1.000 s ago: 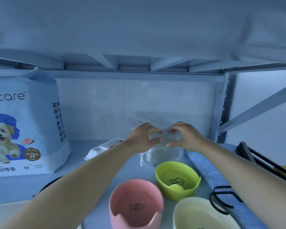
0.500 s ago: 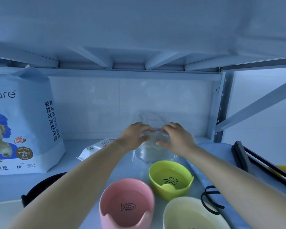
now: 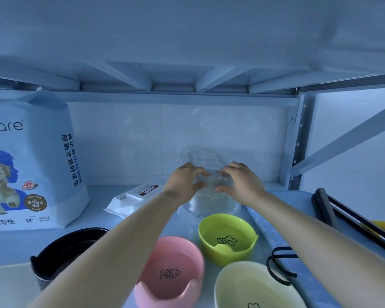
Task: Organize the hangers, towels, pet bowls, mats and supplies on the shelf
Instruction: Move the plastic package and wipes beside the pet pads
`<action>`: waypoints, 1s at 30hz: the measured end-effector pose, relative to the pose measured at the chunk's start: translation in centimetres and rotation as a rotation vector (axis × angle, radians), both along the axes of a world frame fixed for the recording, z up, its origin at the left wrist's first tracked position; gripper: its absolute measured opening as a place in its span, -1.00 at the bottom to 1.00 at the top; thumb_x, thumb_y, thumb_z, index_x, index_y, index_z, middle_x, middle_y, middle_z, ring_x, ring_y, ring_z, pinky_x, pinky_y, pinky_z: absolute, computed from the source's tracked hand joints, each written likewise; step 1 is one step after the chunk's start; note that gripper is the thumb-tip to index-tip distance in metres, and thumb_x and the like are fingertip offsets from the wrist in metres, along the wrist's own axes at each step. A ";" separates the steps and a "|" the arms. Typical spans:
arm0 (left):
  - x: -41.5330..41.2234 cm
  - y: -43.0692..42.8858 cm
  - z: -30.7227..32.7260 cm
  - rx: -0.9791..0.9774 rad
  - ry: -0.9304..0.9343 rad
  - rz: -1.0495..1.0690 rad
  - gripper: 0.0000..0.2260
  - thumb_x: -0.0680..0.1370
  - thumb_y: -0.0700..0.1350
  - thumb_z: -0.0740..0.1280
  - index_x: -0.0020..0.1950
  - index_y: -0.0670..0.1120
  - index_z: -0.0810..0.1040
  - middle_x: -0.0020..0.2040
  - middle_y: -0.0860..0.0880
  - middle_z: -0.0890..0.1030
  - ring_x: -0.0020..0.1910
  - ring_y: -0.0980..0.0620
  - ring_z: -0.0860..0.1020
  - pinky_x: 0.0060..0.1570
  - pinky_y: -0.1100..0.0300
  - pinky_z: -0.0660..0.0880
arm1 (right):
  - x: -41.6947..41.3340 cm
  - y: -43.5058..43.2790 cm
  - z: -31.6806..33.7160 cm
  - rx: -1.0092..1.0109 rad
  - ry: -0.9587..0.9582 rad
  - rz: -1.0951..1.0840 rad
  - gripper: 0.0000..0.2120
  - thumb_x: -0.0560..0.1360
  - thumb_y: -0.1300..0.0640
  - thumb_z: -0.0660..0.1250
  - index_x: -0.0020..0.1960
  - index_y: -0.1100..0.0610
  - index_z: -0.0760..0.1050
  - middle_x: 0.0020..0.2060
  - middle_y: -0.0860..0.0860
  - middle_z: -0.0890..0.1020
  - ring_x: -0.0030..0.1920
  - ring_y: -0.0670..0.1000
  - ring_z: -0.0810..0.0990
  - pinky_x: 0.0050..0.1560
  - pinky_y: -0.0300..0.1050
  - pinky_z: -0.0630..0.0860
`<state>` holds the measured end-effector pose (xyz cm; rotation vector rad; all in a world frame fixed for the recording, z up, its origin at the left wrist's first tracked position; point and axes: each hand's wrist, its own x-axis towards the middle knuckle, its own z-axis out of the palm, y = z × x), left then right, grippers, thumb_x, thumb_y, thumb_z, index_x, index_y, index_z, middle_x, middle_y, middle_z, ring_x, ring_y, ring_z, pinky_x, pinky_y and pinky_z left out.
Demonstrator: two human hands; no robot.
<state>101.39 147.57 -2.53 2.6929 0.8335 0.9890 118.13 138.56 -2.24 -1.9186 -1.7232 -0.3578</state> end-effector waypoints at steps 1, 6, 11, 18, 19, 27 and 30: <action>0.1 -0.1 0.0 -0.002 -0.001 -0.001 -0.75 0.50 -0.05 0.37 0.18 0.05 0.57 0.07 -0.07 0.52 0.06 -0.03 0.51 0.04 0.21 0.38 | 0.1 0.0 0.0 -0.004 0.006 0.003 -0.58 0.33 -0.12 0.48 0.09 0.05 0.53 -0.02 -0.03 0.51 0.08 0.02 0.45 -0.01 -0.09 0.44; -0.3 -0.1 -0.1 -0.065 0.002 -0.050 -0.69 0.49 -0.15 0.38 0.21 0.04 0.55 0.12 -0.05 0.50 0.15 0.00 0.48 0.11 0.34 0.30 | 0.2 -0.3 -0.2 0.003 0.019 0.013 -0.60 0.35 -0.05 0.48 0.12 0.07 0.52 0.00 0.01 0.51 0.09 0.05 0.46 0.03 -0.08 0.44; -4.8 -0.1 0.7 -0.150 -0.077 -0.100 -0.59 0.48 -0.18 0.38 0.25 0.19 0.48 0.35 0.06 0.37 0.32 0.14 0.35 0.27 0.33 0.23 | -0.6 -1.4 0.5 0.015 -0.032 0.018 -0.48 0.33 -0.11 0.47 0.23 0.00 0.47 0.12 -0.05 0.48 0.17 0.02 0.46 0.11 -0.09 0.45; -15.2 1.3 1.2 -0.254 -0.097 0.040 -0.64 0.49 -0.13 0.38 0.17 0.26 0.49 0.31 0.18 0.39 0.27 0.23 0.37 0.28 0.24 0.28 | -8.5 -0.9 2.4 0.111 -0.034 0.198 -0.43 0.37 -0.14 0.44 0.30 0.07 0.44 0.27 -0.04 0.45 0.29 -0.02 0.41 0.24 -0.18 0.32; -16.6 1.4 1.0 -0.254 -0.085 0.063 -0.65 0.49 -0.12 0.38 0.16 0.28 0.48 0.30 0.19 0.40 0.27 0.22 0.37 0.26 0.24 0.29 | -9.9 -0.5 2.3 0.103 -0.024 0.232 -0.44 0.38 -0.14 0.43 0.30 0.07 0.45 0.26 -0.05 0.46 0.28 -0.03 0.42 0.23 -0.18 0.32; -26.0 0.6 -1.1 -0.265 -0.094 0.144 -0.68 0.50 -0.12 0.37 0.08 0.30 0.47 0.24 0.21 0.43 0.23 0.19 0.40 0.24 0.21 0.33 | -19.7 4.6 0.8 -0.183 -0.031 0.305 -0.46 0.44 -0.17 0.34 0.34 0.03 0.39 0.30 -0.04 0.45 0.30 0.00 0.41 0.24 -0.10 0.38; -29.0 0.5 -1.7 -0.279 -0.096 0.164 -0.71 0.51 -0.07 0.35 0.11 0.31 0.46 0.17 0.36 0.41 0.21 0.24 0.39 0.20 0.24 0.34 | -21.7 7.4 -0.6 -0.308 -0.044 0.256 -0.47 0.44 -0.19 0.33 0.32 0.02 0.41 0.31 -0.01 0.46 0.31 0.04 0.41 0.28 -0.03 0.38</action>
